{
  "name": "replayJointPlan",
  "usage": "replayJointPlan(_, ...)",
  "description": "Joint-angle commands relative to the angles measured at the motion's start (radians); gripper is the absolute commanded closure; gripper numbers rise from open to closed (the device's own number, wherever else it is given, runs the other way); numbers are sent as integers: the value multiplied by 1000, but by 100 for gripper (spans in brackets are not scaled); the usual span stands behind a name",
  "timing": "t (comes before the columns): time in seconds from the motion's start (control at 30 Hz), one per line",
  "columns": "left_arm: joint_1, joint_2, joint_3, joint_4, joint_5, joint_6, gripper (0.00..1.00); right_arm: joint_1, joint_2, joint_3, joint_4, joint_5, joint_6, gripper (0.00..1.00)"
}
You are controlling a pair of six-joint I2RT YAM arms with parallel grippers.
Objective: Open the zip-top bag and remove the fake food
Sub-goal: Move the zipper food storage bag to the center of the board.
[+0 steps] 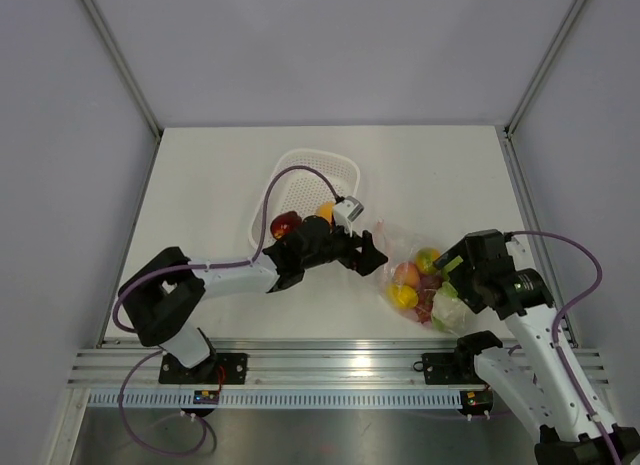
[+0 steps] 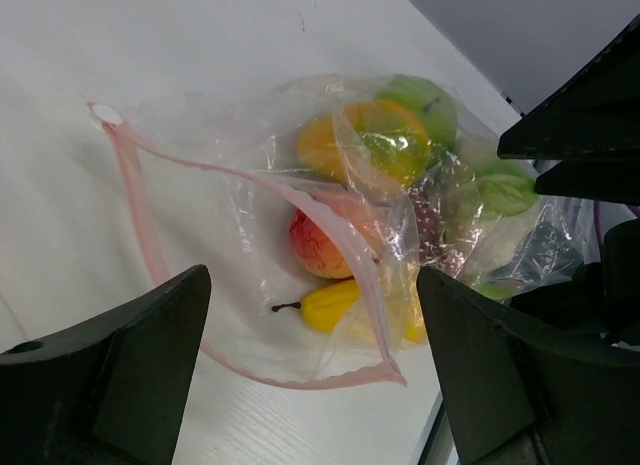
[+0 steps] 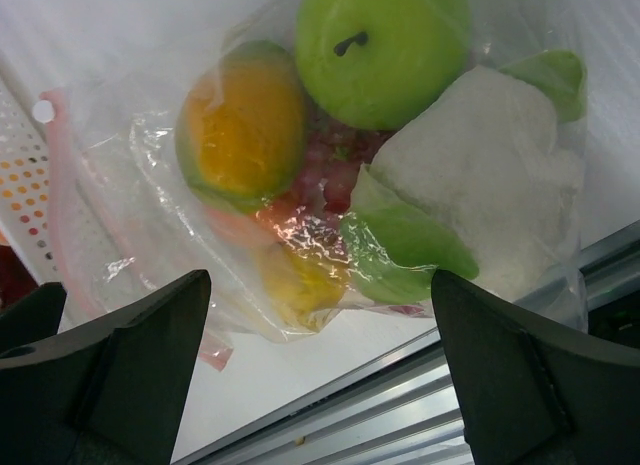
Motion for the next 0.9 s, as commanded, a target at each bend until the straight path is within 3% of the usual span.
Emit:
replayJointPlan(0.0, -17, 40, 42, 89, 27, -8, 13, -2, 75, -8, 3, 59, -29, 1)
replayJointPlan(0.13, -24, 72, 55, 100, 29, -16, 13, -1, 136, -18, 7, 30, -73, 1)
replayJointPlan(0.33, -26, 109, 55, 155, 56, -40, 14, -2, 55, -100, 67, 69, 10, 2)
replayJointPlan(0.43, -26, 112, 50, 177, 66, -45, 15, -1, 57, -106, 102, 66, 9, 14)
replayJointPlan(0.53, -24, 112, 50, 180, 69, -40, 15, -2, 122, -115, 157, 76, -3, 22)
replayJointPlan(0.77, -26, 104, 46, 174, 66, -32, 15, -2, 339, -39, 262, 128, -83, 22)
replayJointPlan(0.87, -26, 107, 53, 162, 72, -32, 16, -2, 400, -8, 314, 143, -128, 27)
